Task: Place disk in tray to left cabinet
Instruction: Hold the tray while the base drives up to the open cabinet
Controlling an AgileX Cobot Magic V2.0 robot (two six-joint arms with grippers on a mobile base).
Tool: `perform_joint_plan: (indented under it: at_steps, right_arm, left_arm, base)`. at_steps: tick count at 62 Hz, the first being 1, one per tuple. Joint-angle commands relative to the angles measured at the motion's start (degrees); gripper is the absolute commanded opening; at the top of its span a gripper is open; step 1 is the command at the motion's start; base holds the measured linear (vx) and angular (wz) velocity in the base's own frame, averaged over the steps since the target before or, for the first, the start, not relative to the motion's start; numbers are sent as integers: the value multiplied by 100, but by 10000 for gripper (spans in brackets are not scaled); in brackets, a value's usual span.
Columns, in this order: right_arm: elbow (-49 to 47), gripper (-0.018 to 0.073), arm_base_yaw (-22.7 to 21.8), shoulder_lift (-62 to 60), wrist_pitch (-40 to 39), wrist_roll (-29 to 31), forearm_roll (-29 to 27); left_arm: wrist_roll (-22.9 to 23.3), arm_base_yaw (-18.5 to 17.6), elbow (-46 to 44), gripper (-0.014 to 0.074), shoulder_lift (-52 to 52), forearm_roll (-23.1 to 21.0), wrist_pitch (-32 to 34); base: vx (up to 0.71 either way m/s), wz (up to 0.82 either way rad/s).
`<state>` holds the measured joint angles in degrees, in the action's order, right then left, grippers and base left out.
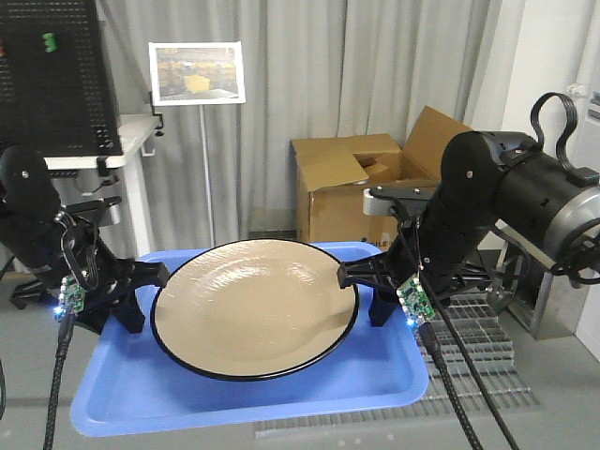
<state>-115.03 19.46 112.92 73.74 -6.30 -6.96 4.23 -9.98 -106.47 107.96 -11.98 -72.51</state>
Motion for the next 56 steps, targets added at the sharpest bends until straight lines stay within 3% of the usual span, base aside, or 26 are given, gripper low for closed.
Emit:
perform_joint_plan:
  at_steps: [1,27,56]
  right_arm:
    - [-219,-2,50,-393,-48,54,-378]
    - [-219,-2,50,-393,-42,54,-378]
    - [-219,-2,50,-393,-43,54,-381]
  left_arm:
    - [-20,-125,-214,-1,-344,-513,90]
    - [-20,-125,-214,-1,-344,-501,93]
    - [-20,-125,-214,-1,-344,-498,94]
  base:
    - [63,-15]
    - [61,-29]
    - [51,-57]
